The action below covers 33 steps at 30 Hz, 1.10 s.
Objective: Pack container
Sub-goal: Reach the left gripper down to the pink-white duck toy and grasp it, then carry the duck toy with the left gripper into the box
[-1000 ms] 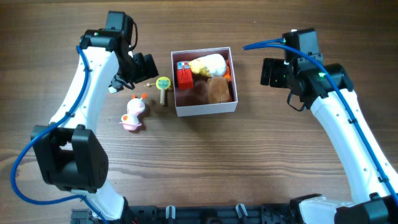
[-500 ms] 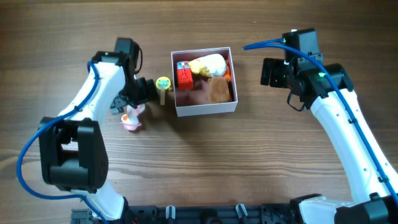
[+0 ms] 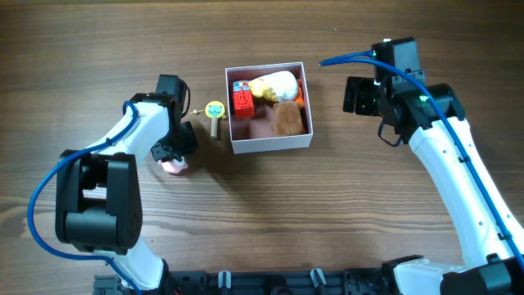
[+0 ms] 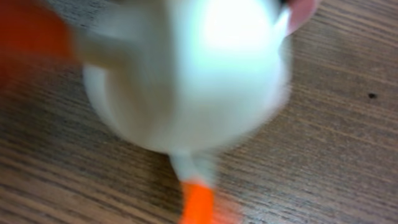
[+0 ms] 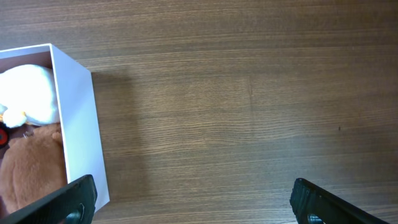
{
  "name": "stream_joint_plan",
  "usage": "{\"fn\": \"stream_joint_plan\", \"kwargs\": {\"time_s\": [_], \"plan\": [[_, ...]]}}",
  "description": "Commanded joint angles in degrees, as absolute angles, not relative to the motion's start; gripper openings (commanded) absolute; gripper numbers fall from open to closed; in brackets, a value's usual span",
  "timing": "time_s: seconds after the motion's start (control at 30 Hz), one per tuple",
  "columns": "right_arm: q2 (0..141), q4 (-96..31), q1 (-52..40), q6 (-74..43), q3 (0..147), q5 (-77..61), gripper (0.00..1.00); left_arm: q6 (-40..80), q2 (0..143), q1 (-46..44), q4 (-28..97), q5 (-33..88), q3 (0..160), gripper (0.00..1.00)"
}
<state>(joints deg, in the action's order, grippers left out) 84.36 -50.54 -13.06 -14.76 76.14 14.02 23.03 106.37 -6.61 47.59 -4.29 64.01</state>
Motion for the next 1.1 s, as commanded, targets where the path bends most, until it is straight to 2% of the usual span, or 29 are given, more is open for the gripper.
{"fn": "stream_joint_plan", "kwargs": {"time_s": [0.0,0.17,0.4,0.6,0.77,0.83,1.07], "plan": [[84.1,-50.4,-13.0,-15.0,77.3,15.0,0.99,22.7,105.5,-6.5,48.2,-4.1,63.7,0.04],[84.1,-50.4,-13.0,-15.0,77.3,15.0,0.99,22.2,103.6,-6.5,52.3,-5.1,68.2,0.04],[84.1,-50.4,-13.0,-15.0,77.3,15.0,1.00,18.6,97.4,-7.8,61.4,-2.9,83.0,0.04],[84.1,-50.4,-13.0,-15.0,77.3,15.0,0.99,7.4,90.7,-14.7,54.0,9.5,87.0,0.04],[84.1,-50.4,-13.0,-15.0,77.3,15.0,0.99,-5.5,91.3,-23.8,49.3,9.6,87.0,0.04],[84.1,-50.4,-13.0,-15.0,77.3,15.0,1.00,-9.2,93.2,-27.6,49.3,9.5,87.0,0.07],[84.1,-50.4,-13.0,-15.0,77.3,15.0,0.99,-10.1,100.4,-32.4,51.0,5.3,87.0,0.09]]}}
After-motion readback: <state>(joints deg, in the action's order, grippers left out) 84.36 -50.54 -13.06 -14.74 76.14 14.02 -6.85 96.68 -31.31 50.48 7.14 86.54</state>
